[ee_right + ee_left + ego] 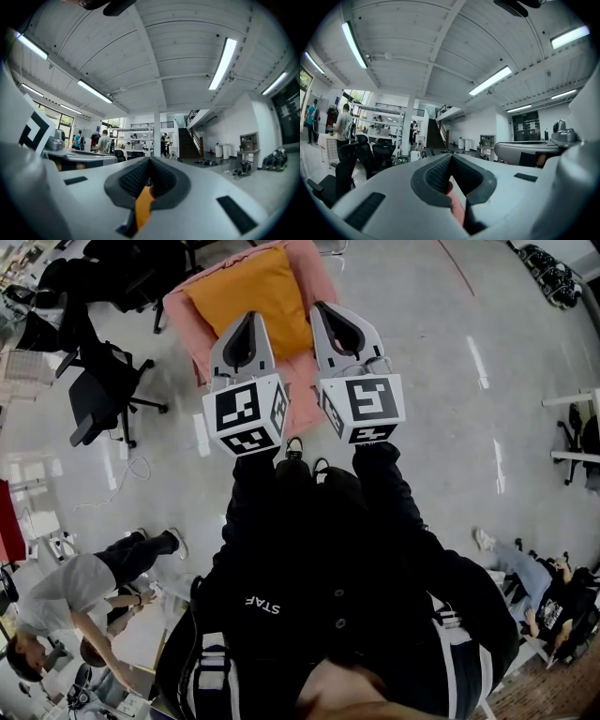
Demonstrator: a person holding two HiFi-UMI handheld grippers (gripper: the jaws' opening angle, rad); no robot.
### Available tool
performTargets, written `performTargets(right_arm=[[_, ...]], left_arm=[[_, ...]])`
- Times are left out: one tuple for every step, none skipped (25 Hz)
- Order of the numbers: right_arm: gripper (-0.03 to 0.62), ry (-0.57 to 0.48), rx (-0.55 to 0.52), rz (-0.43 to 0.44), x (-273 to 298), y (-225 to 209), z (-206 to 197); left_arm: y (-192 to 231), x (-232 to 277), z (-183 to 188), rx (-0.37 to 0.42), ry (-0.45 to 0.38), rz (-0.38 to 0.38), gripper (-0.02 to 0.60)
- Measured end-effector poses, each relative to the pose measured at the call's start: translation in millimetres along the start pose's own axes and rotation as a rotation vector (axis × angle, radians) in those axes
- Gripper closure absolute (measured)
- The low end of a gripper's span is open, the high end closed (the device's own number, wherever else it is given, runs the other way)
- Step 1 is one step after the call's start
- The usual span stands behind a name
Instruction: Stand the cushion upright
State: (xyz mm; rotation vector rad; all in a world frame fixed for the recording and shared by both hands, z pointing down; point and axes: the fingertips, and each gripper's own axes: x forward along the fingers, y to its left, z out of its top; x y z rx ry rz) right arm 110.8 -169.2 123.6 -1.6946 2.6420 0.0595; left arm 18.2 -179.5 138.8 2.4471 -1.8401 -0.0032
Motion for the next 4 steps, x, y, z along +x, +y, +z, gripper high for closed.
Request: performTargets(right_arm=[[0.582, 0.0, -0.001, 0.0, 0.1, 0.4, 0.8], [0.582, -0.001, -0.003, 0.0, 0.5, 0.9, 1.4], [0.582, -0.001, -0.005, 0.0, 0.9, 1.6, 2.1], [0.582, -0.002, -0.007, 0.0, 1.4, 2.3, 2.7]], left_arm=[[-0.1, -0.1, 0.7, 0.0, -0.001, -0.001, 0.58], [0.1, -0.1, 1.3, 0.001, -0.001, -0.002, 0.581], [0.5, -0.1, 1.8, 0.001, -0.002, -0.003, 0.58], [0.9, -0.1, 2.3, 0.002, -0.002, -0.005, 0.58]])
